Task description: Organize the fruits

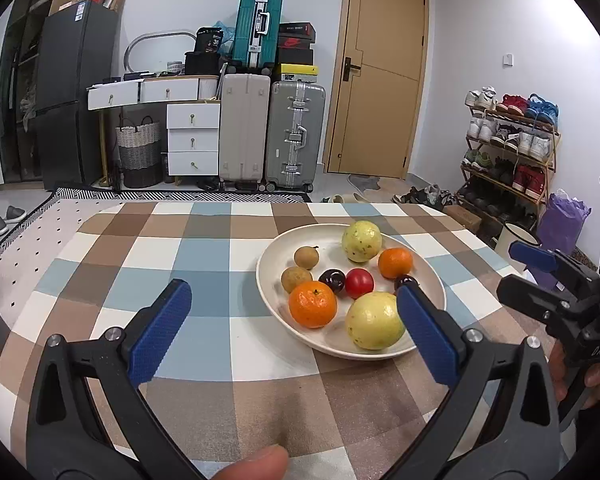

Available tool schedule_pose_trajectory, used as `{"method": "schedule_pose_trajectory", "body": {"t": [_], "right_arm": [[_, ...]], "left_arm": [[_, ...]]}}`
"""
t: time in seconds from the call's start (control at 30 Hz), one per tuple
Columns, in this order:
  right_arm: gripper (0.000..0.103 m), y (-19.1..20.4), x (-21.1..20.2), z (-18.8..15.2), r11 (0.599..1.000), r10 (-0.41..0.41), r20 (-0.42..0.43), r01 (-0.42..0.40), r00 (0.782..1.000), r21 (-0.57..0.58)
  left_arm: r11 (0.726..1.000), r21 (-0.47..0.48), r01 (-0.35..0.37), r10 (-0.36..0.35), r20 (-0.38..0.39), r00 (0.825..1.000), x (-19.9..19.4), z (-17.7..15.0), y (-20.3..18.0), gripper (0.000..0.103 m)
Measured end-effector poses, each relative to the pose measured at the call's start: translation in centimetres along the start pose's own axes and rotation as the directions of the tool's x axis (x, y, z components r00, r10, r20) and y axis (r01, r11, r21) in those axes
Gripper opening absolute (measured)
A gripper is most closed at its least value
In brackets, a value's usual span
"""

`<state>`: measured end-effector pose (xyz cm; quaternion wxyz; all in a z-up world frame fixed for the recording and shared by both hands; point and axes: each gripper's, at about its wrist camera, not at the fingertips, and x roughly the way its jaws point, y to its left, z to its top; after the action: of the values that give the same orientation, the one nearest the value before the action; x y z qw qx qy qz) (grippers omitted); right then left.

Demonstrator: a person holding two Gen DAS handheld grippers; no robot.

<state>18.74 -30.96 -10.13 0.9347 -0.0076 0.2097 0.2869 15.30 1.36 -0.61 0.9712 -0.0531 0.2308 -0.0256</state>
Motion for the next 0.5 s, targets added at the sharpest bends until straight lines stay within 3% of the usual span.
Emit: {"method": "schedule_pose_trajectory", "body": {"t": [0.5], "right_arm": [[0.103, -0.04, 0.11, -0.09, 1.0, 0.013, 0.002, -0.013, 1.0, -0.009]], "left_arm": [[1.0, 0.002, 0.002, -0.002, 0.002, 1.0, -0.04, 0.02, -0.08, 0.102]]}}
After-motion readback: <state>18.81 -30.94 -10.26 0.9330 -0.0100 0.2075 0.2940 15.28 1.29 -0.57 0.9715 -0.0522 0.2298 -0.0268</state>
